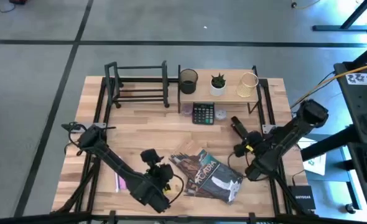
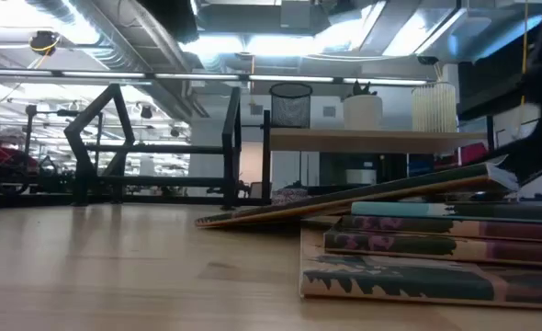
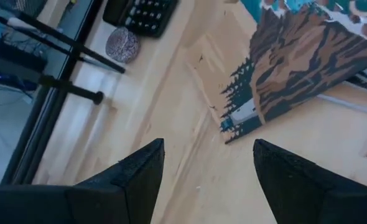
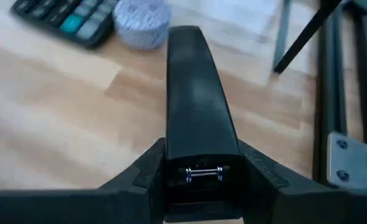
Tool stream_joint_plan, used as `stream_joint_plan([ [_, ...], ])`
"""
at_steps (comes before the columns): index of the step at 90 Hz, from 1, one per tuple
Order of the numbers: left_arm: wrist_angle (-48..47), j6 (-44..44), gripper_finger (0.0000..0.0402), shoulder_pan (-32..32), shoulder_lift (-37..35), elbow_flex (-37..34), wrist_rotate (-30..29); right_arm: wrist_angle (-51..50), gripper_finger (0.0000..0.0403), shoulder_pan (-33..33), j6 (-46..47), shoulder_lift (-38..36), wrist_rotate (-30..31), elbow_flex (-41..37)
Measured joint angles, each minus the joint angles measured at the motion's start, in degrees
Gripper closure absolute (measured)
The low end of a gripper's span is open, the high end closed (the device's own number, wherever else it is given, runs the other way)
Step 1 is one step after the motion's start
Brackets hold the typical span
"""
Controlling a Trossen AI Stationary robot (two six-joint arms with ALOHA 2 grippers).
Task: Stock shelves
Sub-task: Put the black stapler under the shelf
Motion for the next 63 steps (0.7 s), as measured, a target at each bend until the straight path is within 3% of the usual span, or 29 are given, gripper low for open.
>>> stream_joint_plan([
  [12,0.4,0.4,0.0174,-0.3,0.0,0.0,-0.1,0.2,0.0284,-5.7,0.0,2.5,2.2,-0.4],
  [24,0.4,0.4,0.0174,-0.3,0.0,0.0,-0.1,3.4,0.0284,-10.2,0.0,3.4,8.1,-2.0],
  [42,1.7,0.4,0.0174,-0.3,0.0,0.0,-0.1,21.6,0.0284,-15.1,-7.4,2.9,11.4,-10.1],
  [63,2.0,0.4,0.0174,-0.3,0.0,0.0,-0.1,39.6,0.0284,-15.6,-7.9,2.9,13.6,-19.1],
])
